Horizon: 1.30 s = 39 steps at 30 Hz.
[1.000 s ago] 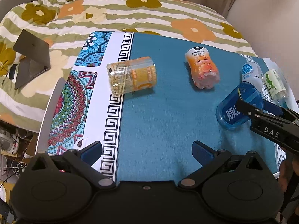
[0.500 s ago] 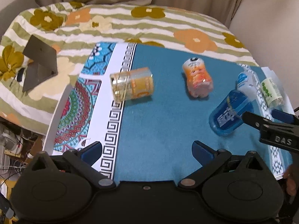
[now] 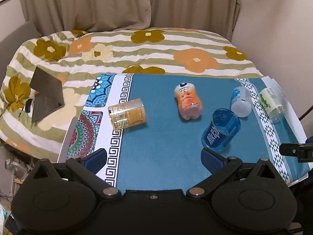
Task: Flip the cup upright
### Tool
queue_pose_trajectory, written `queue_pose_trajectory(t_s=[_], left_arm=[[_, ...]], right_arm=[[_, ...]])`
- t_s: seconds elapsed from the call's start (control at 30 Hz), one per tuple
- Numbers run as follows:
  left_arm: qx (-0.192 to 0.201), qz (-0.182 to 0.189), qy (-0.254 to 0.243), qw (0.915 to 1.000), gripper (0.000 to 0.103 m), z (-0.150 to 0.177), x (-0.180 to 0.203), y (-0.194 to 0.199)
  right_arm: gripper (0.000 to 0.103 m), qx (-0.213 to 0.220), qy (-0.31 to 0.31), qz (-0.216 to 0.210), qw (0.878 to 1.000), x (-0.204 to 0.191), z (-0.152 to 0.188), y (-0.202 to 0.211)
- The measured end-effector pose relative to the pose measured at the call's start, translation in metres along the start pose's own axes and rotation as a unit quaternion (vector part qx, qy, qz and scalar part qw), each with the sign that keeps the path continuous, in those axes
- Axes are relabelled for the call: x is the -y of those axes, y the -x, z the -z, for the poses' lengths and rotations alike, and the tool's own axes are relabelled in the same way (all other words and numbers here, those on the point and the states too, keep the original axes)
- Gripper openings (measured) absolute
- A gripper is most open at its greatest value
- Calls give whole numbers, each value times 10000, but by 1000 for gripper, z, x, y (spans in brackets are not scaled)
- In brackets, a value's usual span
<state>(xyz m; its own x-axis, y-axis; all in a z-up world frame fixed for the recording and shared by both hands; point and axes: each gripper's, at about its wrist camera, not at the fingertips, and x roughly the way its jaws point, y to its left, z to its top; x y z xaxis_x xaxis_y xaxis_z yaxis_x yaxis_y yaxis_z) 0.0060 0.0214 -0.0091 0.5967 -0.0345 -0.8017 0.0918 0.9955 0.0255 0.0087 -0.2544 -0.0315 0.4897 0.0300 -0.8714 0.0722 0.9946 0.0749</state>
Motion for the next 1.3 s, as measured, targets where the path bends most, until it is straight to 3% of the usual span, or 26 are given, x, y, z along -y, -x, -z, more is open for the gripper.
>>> queue_pose_trajectory(t_s=[0.33,1.3], left_arm=[[162,-11,-162,9997,103,10,19,9],[368,-14,-177,9992,103,10,23,19]], right_arm=[[103,-175,21,23,9998,5,21,3],[103,-86,38,32,10000,1,19,8]])
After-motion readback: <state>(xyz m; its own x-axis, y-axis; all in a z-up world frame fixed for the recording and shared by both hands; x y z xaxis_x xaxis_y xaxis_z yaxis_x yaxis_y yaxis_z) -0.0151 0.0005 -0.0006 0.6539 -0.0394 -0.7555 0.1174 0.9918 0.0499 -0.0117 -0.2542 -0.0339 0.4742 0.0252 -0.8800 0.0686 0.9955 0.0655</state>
